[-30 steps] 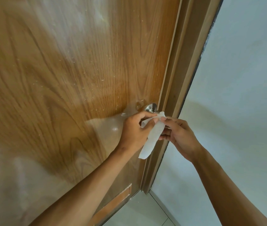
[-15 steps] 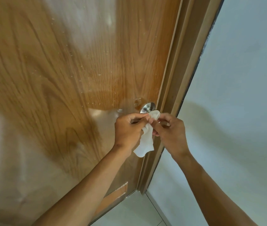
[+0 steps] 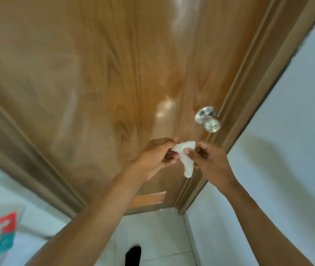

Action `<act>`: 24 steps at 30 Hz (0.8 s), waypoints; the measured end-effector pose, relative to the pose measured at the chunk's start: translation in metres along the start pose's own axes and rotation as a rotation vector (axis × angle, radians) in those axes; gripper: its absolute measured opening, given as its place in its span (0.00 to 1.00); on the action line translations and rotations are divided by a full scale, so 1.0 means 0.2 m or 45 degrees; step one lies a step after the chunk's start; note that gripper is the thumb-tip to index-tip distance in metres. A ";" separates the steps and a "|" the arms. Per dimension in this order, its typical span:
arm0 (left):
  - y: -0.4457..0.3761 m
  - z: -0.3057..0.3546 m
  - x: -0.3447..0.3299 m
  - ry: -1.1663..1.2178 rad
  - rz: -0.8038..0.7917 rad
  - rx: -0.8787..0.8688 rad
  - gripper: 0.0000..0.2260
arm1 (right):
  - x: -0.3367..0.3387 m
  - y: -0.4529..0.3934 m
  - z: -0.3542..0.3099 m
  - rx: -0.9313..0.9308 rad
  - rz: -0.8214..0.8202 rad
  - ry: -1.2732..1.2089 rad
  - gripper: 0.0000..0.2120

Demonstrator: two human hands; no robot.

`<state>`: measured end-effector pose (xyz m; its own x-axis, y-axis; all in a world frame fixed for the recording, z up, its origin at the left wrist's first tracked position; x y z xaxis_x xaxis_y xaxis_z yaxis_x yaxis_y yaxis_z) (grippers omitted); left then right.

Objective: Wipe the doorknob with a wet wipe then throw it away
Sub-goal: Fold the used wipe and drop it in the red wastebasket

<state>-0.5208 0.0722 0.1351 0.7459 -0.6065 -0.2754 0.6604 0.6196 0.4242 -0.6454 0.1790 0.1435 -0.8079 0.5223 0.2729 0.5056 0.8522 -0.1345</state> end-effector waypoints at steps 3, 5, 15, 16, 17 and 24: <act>0.17 -0.13 0.14 -0.202 0.063 -0.145 0.17 | -0.17 0.03 0.06 -0.149 -0.120 -0.176 0.02; 0.27 -0.23 0.24 -0.157 0.134 -0.233 0.20 | -0.32 0.07 0.11 -0.251 -0.204 -0.223 0.07; 0.63 -0.89 0.79 0.216 0.904 0.007 0.05 | -1.07 0.49 0.40 -0.454 -0.830 -0.173 0.13; 0.65 -0.97 0.83 0.307 0.940 0.065 0.06 | -1.14 0.53 0.44 -0.438 -0.857 -0.079 0.12; 0.67 -1.03 0.87 0.382 0.976 0.109 0.07 | -1.20 0.57 0.47 -0.426 -0.862 -0.003 0.09; 0.81 -1.37 1.29 0.308 1.274 0.192 0.06 | -1.79 0.78 0.72 -0.312 -0.956 0.295 0.08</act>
<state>-0.1982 0.1527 -0.1047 0.9552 0.2773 0.1031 -0.2753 0.7055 0.6530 -0.3210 0.1280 -0.1130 -0.8877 -0.2265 0.4008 -0.0711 0.9276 0.3667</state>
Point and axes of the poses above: each hand's wrist, its own y-axis away from the middle knuckle, its own x-axis out of the back of the hand, z = x × y, the point moved 3 cm from there along -y, towards the middle knuckle, and after that the axes turned 1 degree about z, right-handed, at the moved point
